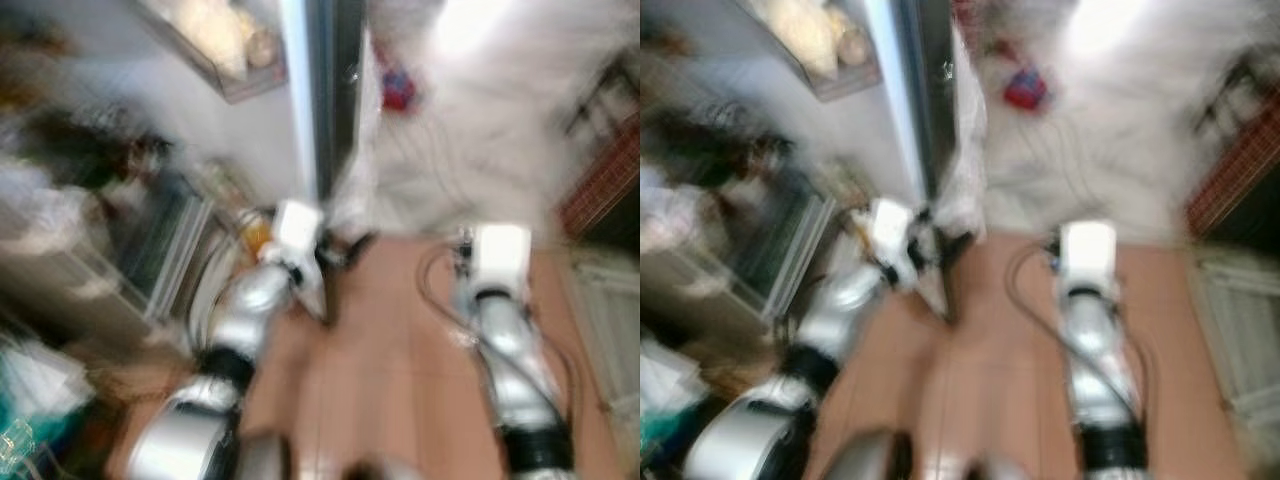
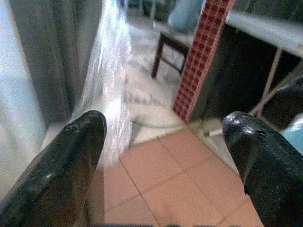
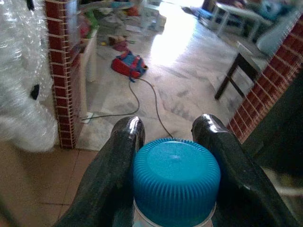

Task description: Restocking fridge

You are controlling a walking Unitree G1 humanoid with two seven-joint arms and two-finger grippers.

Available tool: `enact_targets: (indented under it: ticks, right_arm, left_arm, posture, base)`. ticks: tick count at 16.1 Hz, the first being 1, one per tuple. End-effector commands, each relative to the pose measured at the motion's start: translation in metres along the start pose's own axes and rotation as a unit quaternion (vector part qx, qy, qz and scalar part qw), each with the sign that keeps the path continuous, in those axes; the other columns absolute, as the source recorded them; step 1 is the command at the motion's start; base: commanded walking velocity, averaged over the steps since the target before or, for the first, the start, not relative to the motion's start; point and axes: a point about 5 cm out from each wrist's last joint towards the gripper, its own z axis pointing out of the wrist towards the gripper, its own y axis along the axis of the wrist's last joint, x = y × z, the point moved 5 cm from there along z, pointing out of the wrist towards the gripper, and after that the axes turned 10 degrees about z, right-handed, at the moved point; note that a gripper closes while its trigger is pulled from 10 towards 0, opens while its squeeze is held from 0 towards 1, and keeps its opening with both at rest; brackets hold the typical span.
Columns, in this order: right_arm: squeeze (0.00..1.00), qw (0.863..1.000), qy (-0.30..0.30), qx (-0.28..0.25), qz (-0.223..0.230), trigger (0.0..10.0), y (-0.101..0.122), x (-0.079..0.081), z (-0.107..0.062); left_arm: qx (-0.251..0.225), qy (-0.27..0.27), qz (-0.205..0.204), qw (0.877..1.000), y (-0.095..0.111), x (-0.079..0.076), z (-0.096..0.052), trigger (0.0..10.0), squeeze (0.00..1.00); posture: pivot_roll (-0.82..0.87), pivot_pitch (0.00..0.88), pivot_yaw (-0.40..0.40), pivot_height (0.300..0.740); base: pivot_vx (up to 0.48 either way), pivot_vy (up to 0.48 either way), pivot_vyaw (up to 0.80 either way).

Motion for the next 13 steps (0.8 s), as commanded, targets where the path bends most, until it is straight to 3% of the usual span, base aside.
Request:
enact_targets:
  ticks: [1,3,5,7,8,13]
  right_arm:
    - [0.0,1.0,0.002,-0.007,0.002,10.0,0.002,-0.002,-0.001]
    - [0.0,1.0,0.019,-0.01,0.01,10.0,0.004,0.005,-0.001]
    - [0.0,0.999,0.033,-0.008,0.019,10.0,0.003,0.011,-0.002]
    - [0.0,0.998,0.056,-0.004,0.03,10.0,0.001,0.019,-0.005]
    - [0.0,0.997,0.075,-0.005,0.026,10.0,0.001,0.025,-0.007]
    - [0.0,0.99,0.127,-0.01,0.062,10.0,0.007,0.044,-0.007]
  left_arm:
    - [-0.004,-0.01,0.006,1.0,0.003,-0.009,0.005,10.0,0.0]
    - [0.003,0.018,0.022,1.0,0.002,0.001,0.004,10.0,0.0]
    - [0.001,0.085,0.045,0.995,0.006,0.025,-0.003,10.0,0.0]
    - [0.013,0.147,0.064,0.987,0.003,0.053,-0.02,10.0,0.0]
    - [0.012,0.18,0.072,0.981,0.001,0.07,-0.036,10.0,0.0]
    - [0.045,0.245,0.092,0.964,-0.018,0.103,-0.103,10.0,0.0]
  posture:
    - [-0.06,0.085,0.042,0.74]
    - [-0.06,0.086,0.042,0.74]
    - [-0.06,0.089,0.036,0.74]
    - [-0.06,0.094,0.027,0.74]
    - [-0.05,0.097,0.025,0.74]
    - [-0.02,0.102,0.02,0.74]
  base:
    - [0.255,0.0,0.0]
    - [0.12,0.0,0.0]
    - [0.0,0.0,0.0]
    - [0.0,0.0,0.0]
    - [0.0,0.0,0.0]
    - [0.0,0.0,0.72]
